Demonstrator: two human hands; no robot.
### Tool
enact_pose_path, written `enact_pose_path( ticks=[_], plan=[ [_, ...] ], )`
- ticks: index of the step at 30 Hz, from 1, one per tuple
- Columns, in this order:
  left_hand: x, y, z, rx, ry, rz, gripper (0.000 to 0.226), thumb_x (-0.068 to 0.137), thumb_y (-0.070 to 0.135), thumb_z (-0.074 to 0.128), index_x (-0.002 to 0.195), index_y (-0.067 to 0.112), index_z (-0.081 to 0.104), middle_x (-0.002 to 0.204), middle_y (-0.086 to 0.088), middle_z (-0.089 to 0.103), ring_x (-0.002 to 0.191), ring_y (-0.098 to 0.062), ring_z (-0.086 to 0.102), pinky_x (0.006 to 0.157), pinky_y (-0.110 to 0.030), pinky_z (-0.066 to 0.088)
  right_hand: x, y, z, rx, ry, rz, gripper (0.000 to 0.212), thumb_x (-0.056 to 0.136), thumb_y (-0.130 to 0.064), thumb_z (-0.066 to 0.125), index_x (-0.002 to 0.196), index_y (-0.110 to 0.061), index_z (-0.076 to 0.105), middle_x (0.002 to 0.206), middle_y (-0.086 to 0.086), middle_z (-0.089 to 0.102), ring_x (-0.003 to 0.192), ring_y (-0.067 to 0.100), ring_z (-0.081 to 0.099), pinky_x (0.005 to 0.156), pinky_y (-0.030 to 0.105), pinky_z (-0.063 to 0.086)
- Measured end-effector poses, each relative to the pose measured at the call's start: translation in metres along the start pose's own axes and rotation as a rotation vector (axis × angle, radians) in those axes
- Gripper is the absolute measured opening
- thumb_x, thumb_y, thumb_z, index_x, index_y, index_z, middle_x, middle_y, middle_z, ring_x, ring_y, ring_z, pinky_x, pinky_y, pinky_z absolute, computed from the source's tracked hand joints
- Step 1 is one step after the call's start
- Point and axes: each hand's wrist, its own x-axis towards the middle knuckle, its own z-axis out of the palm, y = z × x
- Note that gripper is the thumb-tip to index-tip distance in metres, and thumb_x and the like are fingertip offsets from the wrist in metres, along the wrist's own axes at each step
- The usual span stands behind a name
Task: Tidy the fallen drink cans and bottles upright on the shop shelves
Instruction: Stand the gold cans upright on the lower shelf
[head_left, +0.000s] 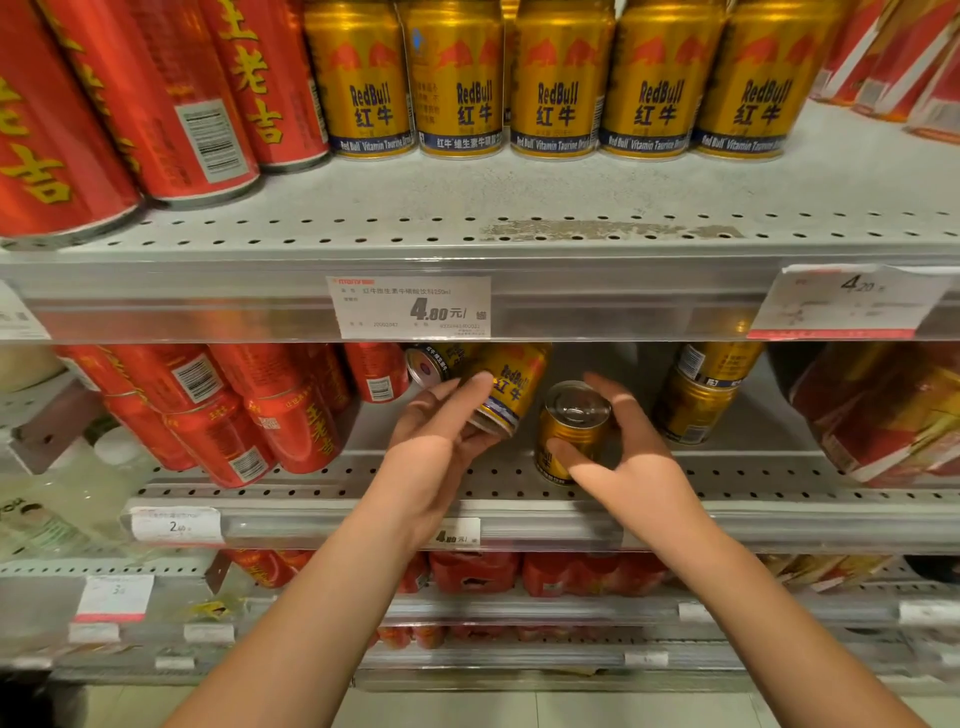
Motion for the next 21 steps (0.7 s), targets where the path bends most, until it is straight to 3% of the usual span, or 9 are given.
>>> enact_pose_path(
  ticks=[3, 5, 7, 10, 14, 17, 21],
  plan=[
    [0.006, -0.010, 0.005, 0.135, 0.002, 0.083, 0.059, 0.070, 0.020, 0.090, 0.121, 0.025, 0.060, 0.116, -0.003, 0.074, 0.106, -0.019, 0.073, 0.089, -0.033, 0.059, -0.002, 0.002, 0.005, 0.026, 0.033, 0.031, 0.072, 0.074, -0.055, 0.078, 0.129, -0.065, 0.030, 0.128, -0.017, 0.053, 0.108, -0.005, 0.053, 0.086, 0.018, 0.044],
    [0.012, -0.012, 0.009, 0.274, 0.012, 0.154, 0.063, 0.065, 0.028, 0.089, 0.120, 0.036, 0.059, 0.121, 0.001, 0.072, 0.112, -0.019, 0.070, 0.098, -0.036, 0.054, -0.003, 0.004, 0.007, 0.052, 0.043, 0.060, 0.064, 0.070, -0.063, 0.075, 0.115, -0.073, 0.030, 0.118, -0.027, 0.055, 0.103, -0.014, 0.053, 0.081, 0.016, 0.043],
    [0.017, -0.011, 0.013, 0.365, 0.014, 0.230, 0.069, 0.060, 0.039, 0.086, 0.125, 0.033, 0.061, 0.123, 0.000, 0.071, 0.116, -0.020, 0.067, 0.105, -0.041, 0.050, -0.002, 0.005, 0.008, 0.073, 0.047, 0.085, 0.063, 0.065, -0.069, 0.073, 0.110, -0.076, 0.030, 0.112, -0.033, 0.056, 0.099, -0.020, 0.053, 0.079, 0.015, 0.044],
    [0.024, -0.008, 0.020, 0.399, 0.017, 0.306, 0.061, 0.063, 0.043, 0.083, 0.118, 0.025, 0.065, 0.111, 0.001, 0.074, 0.107, -0.018, 0.069, 0.099, -0.041, 0.052, 0.000, 0.005, 0.006, 0.079, 0.037, 0.084, 0.065, 0.063, -0.072, 0.071, 0.108, -0.081, 0.026, 0.108, -0.038, 0.052, 0.096, -0.019, 0.055, 0.074, 0.005, 0.042],
    [0.032, -0.005, 0.027, 0.410, -0.004, 0.324, 0.051, 0.069, 0.045, 0.083, 0.114, 0.030, 0.065, 0.104, 0.013, 0.075, 0.101, -0.005, 0.070, 0.088, -0.024, 0.049, 0.000, 0.008, 0.004, 0.022, -0.011, 0.073, 0.075, 0.068, -0.067, 0.072, 0.124, -0.071, 0.023, 0.109, -0.041, 0.041, 0.106, -0.001, 0.054, 0.086, 0.018, 0.042],
    [0.034, -0.009, 0.036, 0.421, -0.086, 0.304, 0.043, 0.077, 0.028, 0.085, 0.114, 0.025, 0.062, 0.102, 0.014, 0.076, 0.097, -0.001, 0.071, 0.077, -0.010, 0.051, 0.001, 0.011, 0.005, 0.013, -0.018, 0.054, 0.080, 0.071, -0.063, 0.074, 0.132, -0.065, 0.021, 0.118, -0.033, 0.049, 0.115, 0.007, 0.055, 0.091, 0.021, 0.045],
    [0.039, -0.016, 0.041, 0.431, -0.203, 0.292, 0.044, 0.083, 0.011, 0.081, 0.120, 0.018, 0.058, 0.110, 0.008, 0.076, 0.106, -0.009, 0.070, 0.084, -0.018, 0.055, 0.010, 0.014, 0.006, -0.048, -0.020, 0.111, 0.087, 0.061, -0.075, 0.069, 0.134, -0.062, 0.024, 0.136, -0.004, 0.050, 0.120, 0.018, 0.056, 0.099, 0.043, 0.052]
  ],
)
